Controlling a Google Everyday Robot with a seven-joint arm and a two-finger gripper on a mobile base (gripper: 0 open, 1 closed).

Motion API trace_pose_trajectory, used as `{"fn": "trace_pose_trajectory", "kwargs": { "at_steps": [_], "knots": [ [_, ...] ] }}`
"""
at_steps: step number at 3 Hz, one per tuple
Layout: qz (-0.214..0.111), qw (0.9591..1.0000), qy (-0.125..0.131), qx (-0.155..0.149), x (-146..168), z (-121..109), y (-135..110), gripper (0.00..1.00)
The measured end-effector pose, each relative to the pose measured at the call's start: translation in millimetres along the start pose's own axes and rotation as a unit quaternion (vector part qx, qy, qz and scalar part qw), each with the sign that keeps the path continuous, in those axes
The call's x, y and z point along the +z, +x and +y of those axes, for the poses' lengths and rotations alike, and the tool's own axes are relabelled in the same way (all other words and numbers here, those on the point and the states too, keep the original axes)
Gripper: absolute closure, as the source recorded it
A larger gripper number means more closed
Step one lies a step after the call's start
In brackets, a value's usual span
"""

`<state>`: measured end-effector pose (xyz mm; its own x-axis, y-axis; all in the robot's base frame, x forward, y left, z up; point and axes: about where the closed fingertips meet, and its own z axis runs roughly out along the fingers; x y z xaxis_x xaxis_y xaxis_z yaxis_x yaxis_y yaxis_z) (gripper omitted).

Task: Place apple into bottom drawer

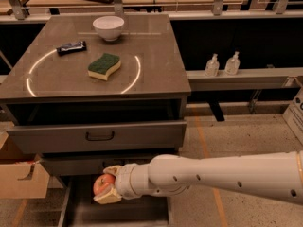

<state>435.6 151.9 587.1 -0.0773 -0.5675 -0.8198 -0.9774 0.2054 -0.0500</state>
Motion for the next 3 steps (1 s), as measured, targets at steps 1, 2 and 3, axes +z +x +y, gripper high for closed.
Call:
{"fn": "trace_pose_trajectory", "kwargs": {
  "at_steps": [1,2,3],
  "knots": [
    [0.005,1.0000,0.008,0.003,7.0,-1.4,8.9,1.00],
    [0.002,0.9999,0.012,0.000,18.2,-3.9,25.0,1.00],
    [0.006,0.9998,0.017,-0.008,41.6,-18.1,54.2,1.00]
  ]
}}
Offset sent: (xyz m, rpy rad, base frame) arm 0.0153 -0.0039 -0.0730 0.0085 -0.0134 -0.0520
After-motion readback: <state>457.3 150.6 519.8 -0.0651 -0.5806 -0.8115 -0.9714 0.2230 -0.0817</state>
